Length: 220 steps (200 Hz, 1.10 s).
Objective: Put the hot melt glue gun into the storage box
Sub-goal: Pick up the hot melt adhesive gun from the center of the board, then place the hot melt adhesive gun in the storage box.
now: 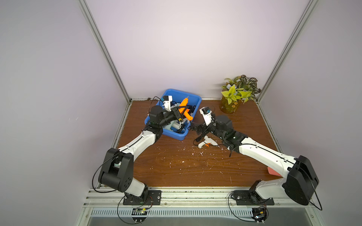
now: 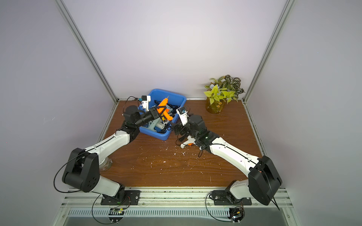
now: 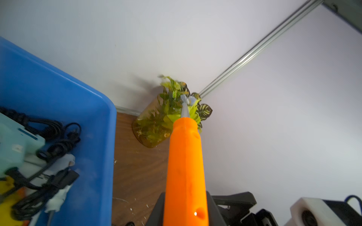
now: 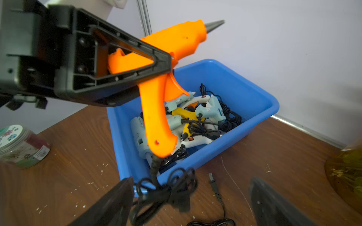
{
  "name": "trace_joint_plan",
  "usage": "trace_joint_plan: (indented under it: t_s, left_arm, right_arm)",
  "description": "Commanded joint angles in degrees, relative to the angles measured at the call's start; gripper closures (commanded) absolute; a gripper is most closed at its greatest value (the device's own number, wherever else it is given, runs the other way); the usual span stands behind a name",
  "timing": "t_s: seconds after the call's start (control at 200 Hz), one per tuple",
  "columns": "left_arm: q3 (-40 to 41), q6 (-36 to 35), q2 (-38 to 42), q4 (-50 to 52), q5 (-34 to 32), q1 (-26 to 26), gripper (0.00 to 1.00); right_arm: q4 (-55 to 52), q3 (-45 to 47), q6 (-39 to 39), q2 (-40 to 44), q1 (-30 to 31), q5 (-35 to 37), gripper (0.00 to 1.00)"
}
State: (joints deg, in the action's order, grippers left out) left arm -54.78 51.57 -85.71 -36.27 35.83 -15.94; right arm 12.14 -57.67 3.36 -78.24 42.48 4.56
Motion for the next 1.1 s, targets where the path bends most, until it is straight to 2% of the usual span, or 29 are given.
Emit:
trace_joint_plan:
  t_s: [0.0,0.13,0.265,0.53,0.656,0.751,0.876,1.096]
  left_arm:
    - [-0.41,1.97,1.34,-5.32,1.32,3.94,0.92]
    - [0.13,2.79,1.07,-5.5,2.34,8.17,0.92]
    - [1.06,1.4,0.11,-3.47,2.5,10.33,0.92]
    - [1.35,-3.61,-5.39,1.64,0.73,10.69,0.92]
    - [-0.97,-6.05,-9.7,4.6,2.63,10.76,0.9]
    - [-3.13,-8.06,-13.26,6.92,4.5,10.67,0.89]
    - [-6.21,-12.21,-16.75,11.52,4.65,10.66,0.85]
    - [-12.57,-22.32,-20.5,23.7,-3.53,10.61,0.69]
  right_arm:
    - [3.09,0.75,3.24,3.71,0.15,4.5,0.01]
    - [1.65,1.55,5.03,4.91,0.17,8.89,0.01]
    - [-0.39,1.95,6.78,5.1,0.15,12.64,0.01]
    - [-8.25,-0.54,10.29,1.44,-0.47,17.96,0.01]
    - [-10.93,-0.48,11.69,-0.04,-0.95,18.06,0.01]
    - [-12.73,-0.06,12.65,-1.1,-2.45,15.35,0.01]
    - [-15.02,0.82,13.51,-2.59,-6.24,7.34,0.05]
    - [-15.31,4.71,14.19,-4.34,-13.92,-7.39,0.12]
